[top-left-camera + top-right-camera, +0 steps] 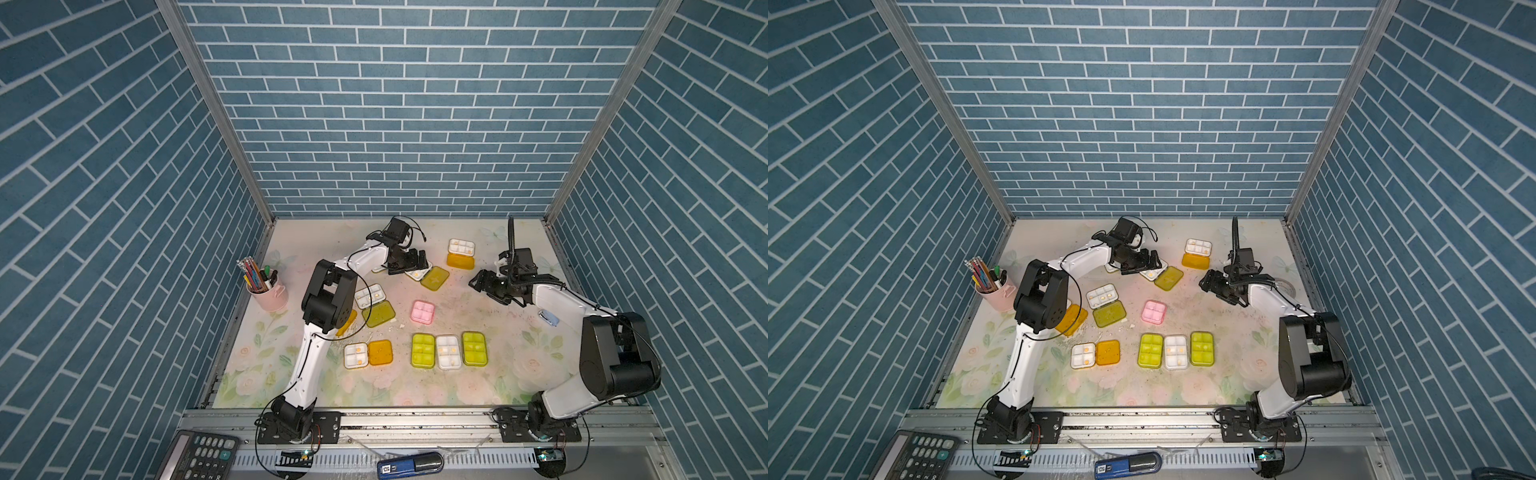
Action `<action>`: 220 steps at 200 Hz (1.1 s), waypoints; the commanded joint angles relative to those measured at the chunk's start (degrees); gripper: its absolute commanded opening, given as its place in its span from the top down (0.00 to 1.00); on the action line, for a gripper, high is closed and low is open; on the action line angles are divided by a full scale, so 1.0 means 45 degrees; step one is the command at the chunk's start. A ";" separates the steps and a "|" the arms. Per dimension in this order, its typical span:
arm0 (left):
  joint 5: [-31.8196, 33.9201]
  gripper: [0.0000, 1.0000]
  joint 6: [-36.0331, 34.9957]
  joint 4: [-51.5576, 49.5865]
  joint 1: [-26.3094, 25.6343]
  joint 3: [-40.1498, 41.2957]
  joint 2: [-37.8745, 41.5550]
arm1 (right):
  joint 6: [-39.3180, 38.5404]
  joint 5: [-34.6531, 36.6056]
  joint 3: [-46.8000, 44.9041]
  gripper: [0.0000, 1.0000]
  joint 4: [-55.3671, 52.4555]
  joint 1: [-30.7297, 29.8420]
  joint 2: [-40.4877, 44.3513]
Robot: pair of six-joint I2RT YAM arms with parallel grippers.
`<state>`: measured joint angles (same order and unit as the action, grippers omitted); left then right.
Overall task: Close pillboxes
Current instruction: Adjust the pillbox at the center of the board, then move the pillbox to the center of the board.
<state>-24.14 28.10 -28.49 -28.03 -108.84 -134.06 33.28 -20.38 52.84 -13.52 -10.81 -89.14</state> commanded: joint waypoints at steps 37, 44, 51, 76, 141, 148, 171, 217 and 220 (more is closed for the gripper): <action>-0.1155 0.02 0.0618 0.1854 -0.0001 0.0987 0.0256 | 0.1983 -0.1161 -0.0078 0.30 0.1789 0.0021 -0.1109; -0.1269 0.02 0.0654 0.2047 -0.0024 0.1206 0.0342 | 0.2234 -0.1220 -0.0087 0.31 0.2045 0.0035 -0.1254; -0.1358 0.02 0.0744 0.2216 -0.0023 0.1425 0.0409 | 0.2461 -0.1285 -0.0100 0.31 0.2321 0.0021 -0.1368; -0.1685 0.02 0.1071 0.3001 -0.0070 0.2245 0.0716 | 0.2972 -0.1245 -0.0020 0.32 0.2922 0.0035 -0.1865; -0.2136 0.03 0.1349 0.4482 -0.0687 0.3657 0.1185 | 0.3427 -0.1386 0.0403 0.32 0.3453 0.0033 -0.2724; -0.2171 0.02 0.1382 0.4676 -0.0741 0.3828 0.1235 | 0.3425 -0.1417 0.0449 0.32 0.3463 0.0035 -0.2792; -0.2174 0.03 0.1449 0.5017 -0.0866 0.4368 0.1547 | 0.3347 -0.1579 0.0664 0.32 0.3540 0.0036 -0.3077; -0.1648 0.02 0.1203 0.4774 -0.0728 0.5104 0.2392 | 0.3213 -0.1857 0.1196 0.34 0.3584 0.0033 -0.3858; -0.1637 0.02 0.1171 0.4716 -0.0683 0.5087 0.2421 | 0.3189 -0.1857 0.1213 0.35 0.3587 0.0009 -0.3889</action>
<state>-32.99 34.28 -5.34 -31.90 -86.67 -125.36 46.72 -27.51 56.97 2.20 -10.81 -104.92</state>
